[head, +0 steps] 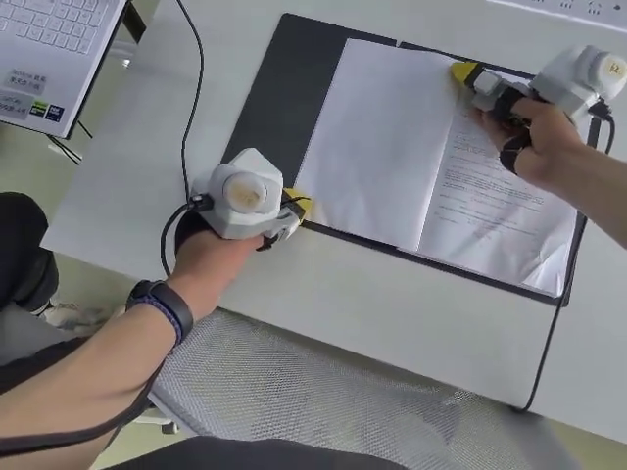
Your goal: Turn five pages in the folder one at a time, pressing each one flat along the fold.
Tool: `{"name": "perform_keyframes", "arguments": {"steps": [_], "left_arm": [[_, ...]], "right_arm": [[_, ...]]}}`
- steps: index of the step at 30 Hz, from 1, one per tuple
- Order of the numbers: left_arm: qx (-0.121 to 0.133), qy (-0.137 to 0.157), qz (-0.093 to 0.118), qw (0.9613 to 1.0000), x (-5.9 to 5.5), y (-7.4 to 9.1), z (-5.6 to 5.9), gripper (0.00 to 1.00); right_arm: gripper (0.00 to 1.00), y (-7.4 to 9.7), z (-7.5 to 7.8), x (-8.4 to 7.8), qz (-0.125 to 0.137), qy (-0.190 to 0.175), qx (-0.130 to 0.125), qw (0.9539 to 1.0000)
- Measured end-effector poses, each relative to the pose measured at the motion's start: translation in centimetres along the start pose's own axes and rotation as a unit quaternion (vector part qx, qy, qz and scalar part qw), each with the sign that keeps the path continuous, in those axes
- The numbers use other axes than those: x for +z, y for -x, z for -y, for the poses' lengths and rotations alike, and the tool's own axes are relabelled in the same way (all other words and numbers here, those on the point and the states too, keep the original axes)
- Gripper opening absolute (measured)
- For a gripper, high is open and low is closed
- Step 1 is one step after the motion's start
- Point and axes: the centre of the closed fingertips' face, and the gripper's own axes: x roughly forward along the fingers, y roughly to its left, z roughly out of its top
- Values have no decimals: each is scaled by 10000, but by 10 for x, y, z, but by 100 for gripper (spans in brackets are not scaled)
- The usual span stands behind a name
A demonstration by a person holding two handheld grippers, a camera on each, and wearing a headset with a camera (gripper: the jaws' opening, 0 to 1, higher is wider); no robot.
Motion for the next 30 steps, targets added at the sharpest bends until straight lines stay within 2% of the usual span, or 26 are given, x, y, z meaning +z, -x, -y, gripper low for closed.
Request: {"name": "perform_keyframes", "arguments": {"steps": [5,12,15,18,26,29,30], "left_arm": [[0,15,-10,10000,0,-1,0,0],[-8,18,-11,10000,0,-1,0,0],[0,31,-6,10000,0,-1,0,0],[-1,68,4,10000,0,-2,-1,0],[2,120,47,9999,0,-1,-1,0],[13,98,58,9999,0,-1,0,0],[16,84,57,9999,0,-1,0,0]], "right_arm": [[0,-6,6,6,118,-95,-25,9999],[0,-2,1,2,100,-55,-6,9999],[0,5,-6,-11,-139,7,221,9997],[0,15,-10,-22,-253,53,363,9990],[0,33,-20,-45,-339,41,557,9979],[0,43,-31,-55,-356,33,596,9976],[0,42,-30,-53,-367,34,603,9975]]}}
